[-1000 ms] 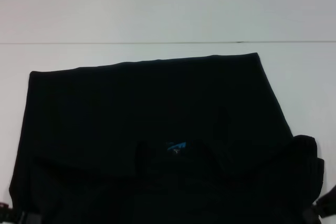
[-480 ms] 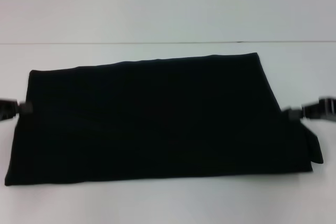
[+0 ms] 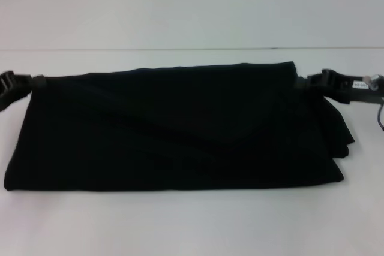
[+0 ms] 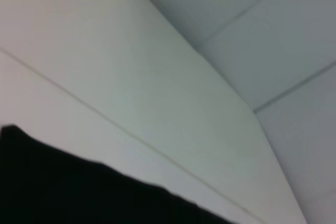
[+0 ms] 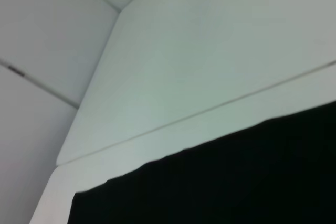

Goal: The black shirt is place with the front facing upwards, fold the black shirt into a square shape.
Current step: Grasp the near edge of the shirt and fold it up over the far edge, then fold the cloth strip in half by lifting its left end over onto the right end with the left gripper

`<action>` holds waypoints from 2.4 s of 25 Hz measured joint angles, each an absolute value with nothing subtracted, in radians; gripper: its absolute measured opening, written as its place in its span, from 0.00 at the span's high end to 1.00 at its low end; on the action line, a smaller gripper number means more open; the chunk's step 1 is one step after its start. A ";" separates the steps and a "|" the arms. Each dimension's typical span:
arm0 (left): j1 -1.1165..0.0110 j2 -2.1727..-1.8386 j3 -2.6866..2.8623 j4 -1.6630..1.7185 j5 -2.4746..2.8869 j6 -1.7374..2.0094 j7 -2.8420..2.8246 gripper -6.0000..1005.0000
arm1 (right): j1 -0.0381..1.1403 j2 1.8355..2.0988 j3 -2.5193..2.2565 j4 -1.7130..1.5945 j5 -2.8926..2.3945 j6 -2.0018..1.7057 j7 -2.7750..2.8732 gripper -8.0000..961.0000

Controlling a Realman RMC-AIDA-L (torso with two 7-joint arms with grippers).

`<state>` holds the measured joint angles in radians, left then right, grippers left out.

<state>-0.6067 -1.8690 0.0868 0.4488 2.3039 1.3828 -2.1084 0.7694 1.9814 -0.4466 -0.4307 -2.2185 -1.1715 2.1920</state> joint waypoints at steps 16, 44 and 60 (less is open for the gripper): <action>-0.639 -1.940 0.093 0.439 2.128 1.143 -2.049 0.91 | 0.769 2.026 -0.451 -0.419 -1.964 -1.006 2.104 0.96; -0.709 -1.996 0.092 0.386 1.990 0.878 -1.908 0.87 | 0.850 2.090 -0.456 -0.375 -1.912 -0.713 1.956 0.96; -0.718 -2.037 0.092 0.383 1.865 0.799 -1.805 0.74 | 0.894 2.096 -0.465 -0.289 -1.756 -0.636 1.702 0.76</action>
<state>-0.7176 -2.0370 0.0921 0.3834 1.8650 0.7991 -1.8048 0.8940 2.0958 -0.4649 -0.2886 -1.7564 -0.6363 1.7024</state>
